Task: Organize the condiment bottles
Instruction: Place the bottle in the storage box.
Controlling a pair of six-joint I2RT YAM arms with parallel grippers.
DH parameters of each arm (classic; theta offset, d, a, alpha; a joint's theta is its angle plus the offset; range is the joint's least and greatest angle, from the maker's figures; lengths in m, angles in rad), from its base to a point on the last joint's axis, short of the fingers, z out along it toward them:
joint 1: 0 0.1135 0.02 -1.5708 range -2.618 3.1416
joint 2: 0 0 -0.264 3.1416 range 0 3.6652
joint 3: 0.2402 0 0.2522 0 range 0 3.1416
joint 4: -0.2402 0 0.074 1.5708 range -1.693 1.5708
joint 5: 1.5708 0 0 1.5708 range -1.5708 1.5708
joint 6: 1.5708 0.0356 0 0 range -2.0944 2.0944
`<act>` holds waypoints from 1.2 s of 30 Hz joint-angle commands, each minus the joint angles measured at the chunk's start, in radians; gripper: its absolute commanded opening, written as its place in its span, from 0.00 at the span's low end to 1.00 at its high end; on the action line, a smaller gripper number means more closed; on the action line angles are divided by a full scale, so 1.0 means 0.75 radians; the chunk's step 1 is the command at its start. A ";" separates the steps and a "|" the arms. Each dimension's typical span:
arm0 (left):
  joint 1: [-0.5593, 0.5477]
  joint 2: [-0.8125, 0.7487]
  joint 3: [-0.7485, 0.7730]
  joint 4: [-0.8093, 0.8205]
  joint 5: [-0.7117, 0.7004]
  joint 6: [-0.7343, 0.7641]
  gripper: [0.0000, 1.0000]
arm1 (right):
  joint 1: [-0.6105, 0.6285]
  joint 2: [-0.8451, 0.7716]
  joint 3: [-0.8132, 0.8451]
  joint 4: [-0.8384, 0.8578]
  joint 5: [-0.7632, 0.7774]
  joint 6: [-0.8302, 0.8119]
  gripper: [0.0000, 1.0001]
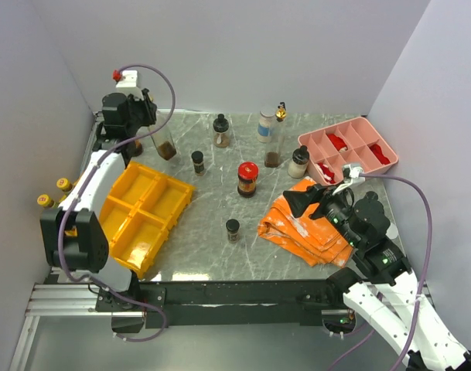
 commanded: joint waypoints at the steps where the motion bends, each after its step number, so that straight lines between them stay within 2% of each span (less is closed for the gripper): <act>1: -0.004 -0.237 0.035 0.127 -0.149 -0.016 0.01 | 0.008 -0.022 0.041 0.043 0.002 0.006 1.00; 9: 0.020 -0.405 -0.065 0.065 -0.519 -0.002 0.01 | 0.006 -0.055 0.030 0.059 -0.031 0.031 1.00; 15: 0.171 -0.401 -0.084 0.008 -0.675 -0.163 0.01 | 0.008 -0.069 0.034 0.043 -0.068 0.037 1.00; 19: 0.225 -0.397 -0.135 0.088 -0.787 -0.155 0.01 | 0.008 -0.090 0.024 0.039 -0.063 0.037 1.00; 23: 0.235 -0.368 -0.133 0.061 -0.912 -0.151 0.01 | 0.008 -0.094 0.020 0.045 -0.084 0.047 1.00; 29: 0.241 -0.393 -0.239 0.176 -0.990 -0.108 0.01 | 0.008 -0.084 0.006 0.070 -0.088 0.043 1.00; 36: 0.245 -0.366 -0.297 0.178 -1.017 -0.143 0.01 | 0.008 -0.057 0.002 0.076 -0.102 0.041 1.00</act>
